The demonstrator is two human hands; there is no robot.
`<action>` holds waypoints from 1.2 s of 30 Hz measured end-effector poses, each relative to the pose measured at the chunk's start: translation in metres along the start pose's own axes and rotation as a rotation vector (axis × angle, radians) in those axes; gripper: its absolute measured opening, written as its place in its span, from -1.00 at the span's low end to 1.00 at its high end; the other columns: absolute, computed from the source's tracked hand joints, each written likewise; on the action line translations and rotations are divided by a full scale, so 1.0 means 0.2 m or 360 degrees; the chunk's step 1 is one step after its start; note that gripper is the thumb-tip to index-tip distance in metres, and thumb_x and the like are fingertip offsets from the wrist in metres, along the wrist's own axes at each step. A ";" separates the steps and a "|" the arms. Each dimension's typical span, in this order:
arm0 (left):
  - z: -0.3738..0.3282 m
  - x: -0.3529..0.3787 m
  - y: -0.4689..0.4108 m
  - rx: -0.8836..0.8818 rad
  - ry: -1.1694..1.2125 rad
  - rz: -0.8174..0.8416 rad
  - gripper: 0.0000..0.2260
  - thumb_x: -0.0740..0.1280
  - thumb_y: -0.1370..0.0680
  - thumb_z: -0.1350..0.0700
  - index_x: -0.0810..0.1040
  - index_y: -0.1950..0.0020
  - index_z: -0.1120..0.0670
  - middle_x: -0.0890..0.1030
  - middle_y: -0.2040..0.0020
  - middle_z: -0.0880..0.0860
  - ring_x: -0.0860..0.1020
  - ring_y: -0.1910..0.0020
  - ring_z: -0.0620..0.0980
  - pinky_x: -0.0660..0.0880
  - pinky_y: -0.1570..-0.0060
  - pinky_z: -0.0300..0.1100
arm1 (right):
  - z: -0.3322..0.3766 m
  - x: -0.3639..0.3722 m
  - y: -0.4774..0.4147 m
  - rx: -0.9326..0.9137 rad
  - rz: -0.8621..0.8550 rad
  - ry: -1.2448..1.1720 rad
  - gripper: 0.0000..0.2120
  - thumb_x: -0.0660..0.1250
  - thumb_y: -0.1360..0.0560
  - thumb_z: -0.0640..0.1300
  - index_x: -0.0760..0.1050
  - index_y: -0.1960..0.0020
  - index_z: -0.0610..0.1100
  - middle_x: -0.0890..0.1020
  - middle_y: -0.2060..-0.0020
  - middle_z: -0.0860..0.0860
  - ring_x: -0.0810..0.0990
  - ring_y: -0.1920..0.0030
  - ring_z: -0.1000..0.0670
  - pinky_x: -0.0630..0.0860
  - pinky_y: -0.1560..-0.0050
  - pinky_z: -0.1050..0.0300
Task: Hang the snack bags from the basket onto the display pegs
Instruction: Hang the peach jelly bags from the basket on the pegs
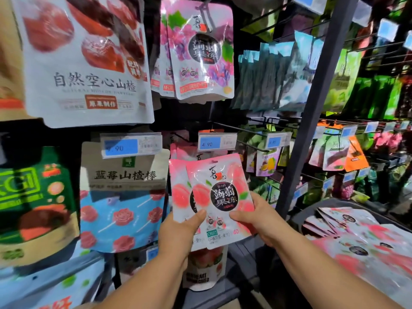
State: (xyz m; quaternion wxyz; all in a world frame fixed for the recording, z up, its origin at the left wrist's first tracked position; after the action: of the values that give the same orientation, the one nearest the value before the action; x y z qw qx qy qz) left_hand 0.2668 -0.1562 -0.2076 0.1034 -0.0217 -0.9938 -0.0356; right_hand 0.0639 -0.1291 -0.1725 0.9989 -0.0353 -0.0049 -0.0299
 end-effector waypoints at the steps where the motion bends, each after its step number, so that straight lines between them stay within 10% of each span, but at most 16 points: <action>1: -0.01 -0.03 0.00 -0.0002 0.0026 -0.0031 -0.78 0.56 -0.39 0.16 0.66 0.00 0.03 0.73 0.10 0.07 0.68 0.08 0.16 0.62 0.02 0.17 | 0.02 0.00 -0.01 -0.0032 -0.0018 -0.0013 -0.52 0.51 -0.25 -0.35 0.53 -0.16 -0.23 0.71 -0.01 -0.21 0.71 0.01 -0.18 0.66 0.06 -0.07; 16: -0.15 -0.29 0.06 0.0166 0.0072 -0.0276 -0.82 0.51 -0.46 0.09 0.54 0.04 -0.05 0.64 0.06 -0.08 0.58 -0.03 0.06 0.46 -0.11 -0.05 | -0.01 0.02 -0.18 -0.0043 -0.0193 -0.0001 -0.32 0.56 -0.20 -0.25 0.43 -0.27 -0.26 0.66 -0.10 -0.24 0.68 -0.08 -0.23 0.60 -0.13 -0.24; 24: -0.17 -0.30 0.07 0.0173 0.0092 -0.0282 -0.87 0.50 -0.47 0.09 0.59 0.05 0.00 0.69 0.07 0.02 0.62 0.05 0.06 0.53 -0.03 -0.03 | -0.04 0.03 -0.25 -0.0022 -0.0203 0.0070 -0.59 0.52 -0.37 -0.37 0.50 -0.16 -0.18 0.70 -0.04 -0.17 0.71 0.00 -0.14 0.65 -0.01 -0.08; 29: -0.19 -0.30 0.09 0.0216 0.0097 -0.0284 -0.84 0.49 -0.48 0.10 0.59 -0.02 0.02 0.66 0.09 -0.04 0.58 0.13 -0.11 0.45 0.13 -0.15 | -0.06 0.03 -0.31 -0.0043 -0.0352 0.0294 -0.36 0.63 -0.14 -0.01 0.52 -0.16 -0.09 0.70 -0.03 -0.11 0.69 -0.03 -0.14 0.61 -0.13 -0.20; 36: -0.15 -0.23 0.07 0.0166 0.0139 -0.0146 -0.86 0.49 -0.47 0.12 0.60 0.02 -0.04 0.70 0.06 -0.07 0.63 0.02 -0.04 0.48 0.02 -0.11 | -0.07 -0.04 -0.29 -0.0082 -0.0682 0.0590 -0.65 0.47 -0.48 0.04 0.42 -0.13 -0.04 0.58 0.05 0.01 0.57 0.10 0.09 0.46 0.16 0.31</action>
State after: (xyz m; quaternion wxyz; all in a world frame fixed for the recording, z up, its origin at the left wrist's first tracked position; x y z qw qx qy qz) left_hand 0.3178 -0.1466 -0.1876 0.1458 0.0308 -0.9888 0.0106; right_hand 0.0535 -0.1865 -0.1816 0.9524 -0.0528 0.1713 -0.2465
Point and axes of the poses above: each hand's wrist, its own y-axis away from the middle knuckle, its own x-axis out of the palm, z = x × y, the point moved 10 cm from there along -y, towards the middle knuckle
